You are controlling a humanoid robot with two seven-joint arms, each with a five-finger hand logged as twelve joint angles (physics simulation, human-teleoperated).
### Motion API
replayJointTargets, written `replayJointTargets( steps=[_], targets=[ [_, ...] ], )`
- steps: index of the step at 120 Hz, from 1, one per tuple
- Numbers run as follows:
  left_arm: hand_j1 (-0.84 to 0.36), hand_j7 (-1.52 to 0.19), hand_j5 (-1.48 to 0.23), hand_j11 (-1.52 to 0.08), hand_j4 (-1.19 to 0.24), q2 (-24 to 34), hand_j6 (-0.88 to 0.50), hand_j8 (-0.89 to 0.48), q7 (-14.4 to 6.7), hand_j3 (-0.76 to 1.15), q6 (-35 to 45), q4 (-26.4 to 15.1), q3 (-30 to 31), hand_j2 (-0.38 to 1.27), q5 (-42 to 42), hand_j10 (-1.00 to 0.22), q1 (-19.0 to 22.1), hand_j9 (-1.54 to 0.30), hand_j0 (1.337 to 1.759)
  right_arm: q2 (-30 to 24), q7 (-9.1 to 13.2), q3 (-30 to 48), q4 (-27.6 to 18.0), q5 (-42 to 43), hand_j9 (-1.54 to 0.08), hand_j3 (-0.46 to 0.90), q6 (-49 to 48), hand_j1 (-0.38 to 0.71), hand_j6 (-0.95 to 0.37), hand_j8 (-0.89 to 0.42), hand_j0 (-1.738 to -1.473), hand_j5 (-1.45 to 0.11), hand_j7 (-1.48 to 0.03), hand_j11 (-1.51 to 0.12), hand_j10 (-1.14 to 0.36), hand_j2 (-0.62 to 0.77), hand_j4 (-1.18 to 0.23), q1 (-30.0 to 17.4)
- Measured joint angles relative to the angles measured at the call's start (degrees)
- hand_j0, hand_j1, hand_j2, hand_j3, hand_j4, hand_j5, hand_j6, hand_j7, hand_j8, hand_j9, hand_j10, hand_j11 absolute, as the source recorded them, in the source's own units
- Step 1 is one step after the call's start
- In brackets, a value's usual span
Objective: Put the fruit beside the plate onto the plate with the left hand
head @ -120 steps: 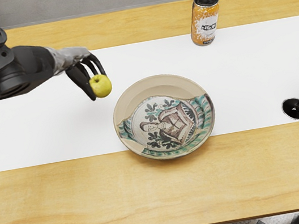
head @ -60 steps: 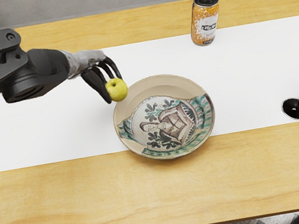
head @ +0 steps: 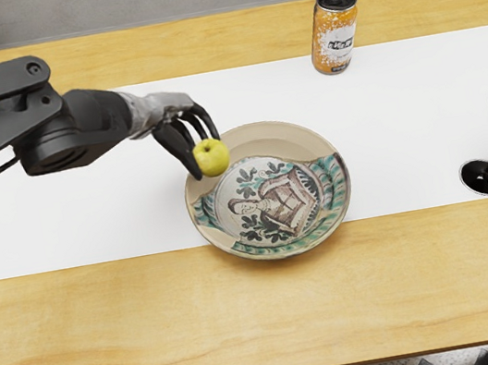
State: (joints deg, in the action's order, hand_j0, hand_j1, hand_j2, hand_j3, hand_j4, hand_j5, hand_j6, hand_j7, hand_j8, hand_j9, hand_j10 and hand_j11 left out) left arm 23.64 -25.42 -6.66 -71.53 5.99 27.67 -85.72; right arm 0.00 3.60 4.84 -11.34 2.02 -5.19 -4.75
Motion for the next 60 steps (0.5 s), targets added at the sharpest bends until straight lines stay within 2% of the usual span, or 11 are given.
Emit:
replayJointTargets(
  steps=[40, 60],
  targets=[
    [-0.34, -0.85, -0.86, -0.85, -0.58, -1.7, -0.50, -0.65, 0.1, 0.00, -0.7, 0.0, -1.3, 0.49, 0.0, -0.65, 0.2, -0.85, 1.658, 0.0, 0.0, 0.0, 0.0, 0.0, 0.00, 0.00, 0.0, -0.35, 0.00, 0.00, -1.658, 0.00, 0.00, 0.00, 0.00, 0.00, 0.00, 0.0],
    [-0.35, -0.85, -0.86, -0.85, -0.59, -2.1, -0.48, -0.65, 0.1, 0.00, -0.8, 0.1, -1.8, 0.47, 0.1, -0.65, 2.5, -0.85, 1.658, 0.0, 0.0, 0.0, 0.0, 0.0, 0.00, 0.00, 0.0, -0.35, 0.00, 0.00, -1.658, 0.00, 0.00, 0.00, 0.00, 0.00, 0.00, 0.0]
  ],
)
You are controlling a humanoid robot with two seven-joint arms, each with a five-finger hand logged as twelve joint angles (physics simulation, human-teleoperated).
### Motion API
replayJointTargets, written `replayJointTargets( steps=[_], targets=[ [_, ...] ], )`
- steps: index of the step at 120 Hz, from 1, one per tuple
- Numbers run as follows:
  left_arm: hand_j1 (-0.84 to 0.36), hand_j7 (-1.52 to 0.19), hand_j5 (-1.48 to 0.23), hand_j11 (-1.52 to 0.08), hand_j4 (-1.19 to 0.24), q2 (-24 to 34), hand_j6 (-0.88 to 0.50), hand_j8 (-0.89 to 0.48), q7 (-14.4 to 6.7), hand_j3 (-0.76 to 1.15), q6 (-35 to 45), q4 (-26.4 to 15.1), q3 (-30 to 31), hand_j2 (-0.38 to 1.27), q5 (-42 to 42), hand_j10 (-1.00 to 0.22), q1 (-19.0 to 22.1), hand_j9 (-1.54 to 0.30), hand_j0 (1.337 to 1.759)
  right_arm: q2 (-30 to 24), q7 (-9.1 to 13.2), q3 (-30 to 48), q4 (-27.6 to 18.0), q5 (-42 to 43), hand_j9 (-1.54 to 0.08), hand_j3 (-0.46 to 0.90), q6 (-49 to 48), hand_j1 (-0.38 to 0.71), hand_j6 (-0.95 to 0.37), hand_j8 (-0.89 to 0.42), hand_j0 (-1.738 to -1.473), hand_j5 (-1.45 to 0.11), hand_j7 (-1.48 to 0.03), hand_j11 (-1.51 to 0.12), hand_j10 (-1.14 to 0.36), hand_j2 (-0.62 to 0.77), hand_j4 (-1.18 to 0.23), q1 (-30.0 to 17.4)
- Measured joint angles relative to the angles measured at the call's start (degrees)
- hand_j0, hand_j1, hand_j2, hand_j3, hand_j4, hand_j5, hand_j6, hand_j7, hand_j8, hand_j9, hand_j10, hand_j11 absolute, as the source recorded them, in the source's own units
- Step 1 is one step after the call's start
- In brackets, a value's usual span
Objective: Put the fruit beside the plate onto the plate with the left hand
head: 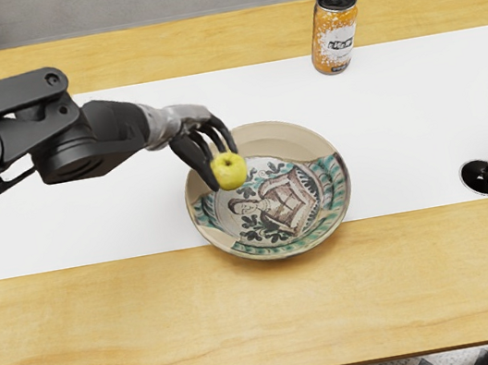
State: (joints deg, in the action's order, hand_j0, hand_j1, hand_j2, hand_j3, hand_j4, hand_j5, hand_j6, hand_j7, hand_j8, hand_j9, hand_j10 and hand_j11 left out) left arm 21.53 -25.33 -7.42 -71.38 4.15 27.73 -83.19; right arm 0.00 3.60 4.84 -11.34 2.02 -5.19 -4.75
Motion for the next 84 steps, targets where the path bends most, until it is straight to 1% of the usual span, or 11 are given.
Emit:
replayJointTargets(
  steps=[7, 11, 21, 27, 35, 43, 54, 60, 68, 75, 84],
  targets=[
    [-0.35, -0.84, -0.86, -0.85, -0.59, 0.0, -0.48, -0.64, 0.0, 0.00, 0.0, 0.0, -0.1, 0.47, 0.0, -0.65, 0.1, -0.85, 1.658, 0.0, 0.0, 0.0, 0.0, 0.0, 0.00, 0.00, 0.0, -0.35, 0.00, 0.00, -1.658, 0.00, 0.00, 0.00, 0.00, 0.00, 0.00, 0.0],
    [-0.33, -0.81, -0.82, -0.81, -0.58, -0.1, -0.48, -0.62, 0.1, 0.00, 0.0, 0.1, -0.2, 0.42, 0.0, -0.62, 0.2, -0.81, 1.658, 0.0, 0.0, 0.0, 0.0, 0.0, 0.00, 0.00, 0.0, -0.35, 0.00, 0.00, -1.658, 0.00, 0.00, 0.00, 0.00, 0.00, 0.00, 0.0],
    [-0.13, -0.56, -0.57, -0.57, -0.41, -0.3, -0.34, -0.43, 1.3, 0.00, 0.4, 0.4, -0.2, 0.28, 0.0, -0.44, 0.2, -0.57, 1.658, 0.0, 0.0, 0.0, 0.0, 0.0, 0.00, 0.00, 0.0, -0.35, 0.00, 0.00, -1.658, 0.00, 0.00, 0.00, 0.00, 0.00, 0.00, 0.0],
    [-0.03, -0.45, -0.45, -0.45, -0.33, -0.2, -0.27, -0.34, 1.7, 0.00, 0.4, 0.5, -0.2, 0.22, 0.0, -0.35, 0.2, -0.45, 1.658, 0.0, 0.0, 0.0, 0.0, 0.0, 0.00, 0.00, 0.0, -0.35, 0.00, 0.00, -1.658, 0.00, 0.00, 0.00, 0.00, 0.00, 0.00, 0.0],
    [0.07, -0.33, -0.34, -0.33, -0.24, -0.1, -0.20, -0.25, 2.0, 0.00, 0.3, 0.5, -0.3, 0.16, 0.0, -0.26, 0.1, -0.33, 1.658, 0.0, 0.0, 0.0, 0.0, 0.0, 0.00, 0.00, 0.0, -0.35, 0.00, 0.00, -1.658, 0.00, 0.00, 0.00, 0.00, 0.00, 0.00, 0.0],
    [0.14, -0.25, -0.25, -0.25, -0.18, 0.4, -0.15, -0.19, 2.2, 0.00, 0.2, 0.6, -0.3, 0.12, -0.4, -0.19, -0.1, -0.25, 1.658, 0.0, 0.0, 0.0, 0.0, 0.0, 0.00, 0.00, 0.0, -0.35, 0.00, 0.00, -1.658, 0.00, 0.00, 0.00, 0.00, 0.00, 0.00, 0.0],
    [0.21, -0.17, -0.17, -0.17, -0.12, 4.5, -0.10, -0.13, 2.4, 0.00, 0.0, 0.6, -0.2, 0.08, -2.9, -0.13, -0.2, -0.17, 1.658, 0.0, 0.0, 0.0, 0.0, 0.0, 0.00, 0.00, 0.0, -0.35, 0.00, 0.00, -1.658, 0.00, 0.00, 0.00, 0.00, 0.00, 0.00, 0.0],
    [0.23, -0.14, -0.14, -0.14, -0.10, 7.1, -0.09, -0.11, 2.4, 0.00, -1.6, 0.6, -0.2, 0.06, -3.7, -0.11, -0.1, -0.14, 1.658, 0.0, 0.0, 0.0, 0.0, 0.0, 0.00, 0.00, 0.0, -0.35, 0.00, 0.00, -1.658, 0.00, 0.00, 0.00, 0.00, 0.00, 0.00, 0.0],
    [0.26, -0.10, -0.11, -0.10, -0.08, 14.3, -0.07, -0.08, 2.4, 0.00, -7.0, 0.6, -0.7, 0.05, -4.4, -0.08, 0.0, -0.10, 1.658, 0.0, 0.0, 0.0, 0.0, 0.0, 0.00, 0.00, 0.0, -0.35, 0.00, 0.00, -1.658, 0.00, 0.00, 0.00, 0.00, 0.00, 0.00, 0.0],
    [0.28, -0.08, -0.09, -0.08, -0.06, 21.2, -0.06, -0.07, 2.4, 0.00, -14.0, 0.5, -1.6, 0.03, -5.8, -0.07, 0.1, -0.08, 1.658, 0.0, 0.0, 0.0, 0.0, 0.0, 0.00, 0.00, 0.0, -0.35, 0.00, 0.00, -1.658, 0.00, 0.00, 0.00, 0.00, 0.00, 0.00, 0.0],
    [0.29, -0.07, -0.07, -0.07, -0.05, 26.8, -0.05, -0.05, 2.3, 0.00, -21.0, 0.4, -3.0, 0.03, -7.2, -0.05, 1.9, -0.07, 1.658, 0.0, 0.0, 0.0, 0.0, 0.0, 0.00, 0.00, 0.0, -0.35, 0.00, 0.00, -1.658, 0.00, 0.00, 0.00, 0.00, 0.00, 0.00, 0.0]
  ],
)
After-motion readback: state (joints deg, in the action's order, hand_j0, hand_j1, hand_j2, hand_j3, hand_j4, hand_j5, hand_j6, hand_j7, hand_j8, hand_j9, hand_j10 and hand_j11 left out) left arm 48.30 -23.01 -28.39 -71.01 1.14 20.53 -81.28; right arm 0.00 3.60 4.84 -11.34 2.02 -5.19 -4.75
